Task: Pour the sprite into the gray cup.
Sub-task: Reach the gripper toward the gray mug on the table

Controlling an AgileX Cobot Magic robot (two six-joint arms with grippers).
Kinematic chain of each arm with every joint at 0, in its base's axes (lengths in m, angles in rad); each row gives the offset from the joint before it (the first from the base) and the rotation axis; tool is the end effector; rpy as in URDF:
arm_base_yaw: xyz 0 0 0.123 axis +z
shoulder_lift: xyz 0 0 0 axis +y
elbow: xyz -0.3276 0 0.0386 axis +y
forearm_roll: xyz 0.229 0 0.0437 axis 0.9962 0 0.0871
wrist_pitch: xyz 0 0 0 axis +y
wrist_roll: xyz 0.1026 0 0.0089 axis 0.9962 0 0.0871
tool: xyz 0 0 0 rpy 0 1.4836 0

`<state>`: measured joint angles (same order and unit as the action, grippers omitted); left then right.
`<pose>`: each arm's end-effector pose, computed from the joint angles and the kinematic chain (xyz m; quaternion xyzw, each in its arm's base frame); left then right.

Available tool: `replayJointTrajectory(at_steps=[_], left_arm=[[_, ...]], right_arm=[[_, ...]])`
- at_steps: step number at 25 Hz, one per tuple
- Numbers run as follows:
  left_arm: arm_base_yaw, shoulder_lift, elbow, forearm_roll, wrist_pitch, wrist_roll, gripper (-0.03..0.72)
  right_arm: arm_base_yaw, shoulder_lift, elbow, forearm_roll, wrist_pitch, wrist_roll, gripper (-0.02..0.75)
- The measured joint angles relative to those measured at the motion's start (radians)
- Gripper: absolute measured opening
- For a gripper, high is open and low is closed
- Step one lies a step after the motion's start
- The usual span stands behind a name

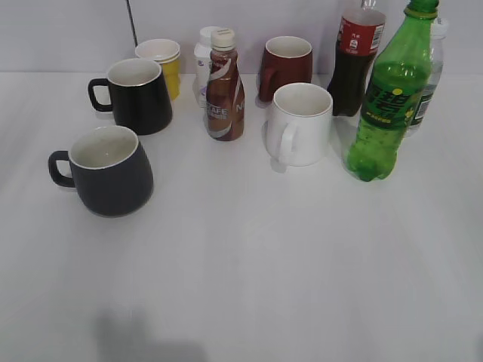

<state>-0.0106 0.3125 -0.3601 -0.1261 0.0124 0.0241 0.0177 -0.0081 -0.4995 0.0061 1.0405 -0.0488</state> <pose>0.0290 -0.0005 0.3275 -0.0297 0.6618 -0.0427 0.7478 -0.0561 -0.0005 0.2640 -0.0282 0.8454 -0.0052 0.5333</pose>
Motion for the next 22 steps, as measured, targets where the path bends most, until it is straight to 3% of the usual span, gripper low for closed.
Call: replayJointTrajectory(at_steps=[4,9,17,22], left_arm=[[0.0,0.204,0.11,0.024,-0.293,-0.001,0.23],[0.0,0.487,0.158,0.068,-0.453,-0.001,0.239],[0.0,1.014,0.163,0.399,-0.777,-0.046,0.269],[0.0,1.238,0.162,0.486,-0.99,-0.053,0.333]], right_arm=[[0.0,0.0,0.0,0.0,0.0,0.0,0.589],[0.0,0.0,0.0,0.0,0.0,0.0,0.589],[0.0,0.0,0.0,0.0,0.0,0.0,0.589],[0.0,0.0,0.0,0.0,0.0,0.0,0.589]])
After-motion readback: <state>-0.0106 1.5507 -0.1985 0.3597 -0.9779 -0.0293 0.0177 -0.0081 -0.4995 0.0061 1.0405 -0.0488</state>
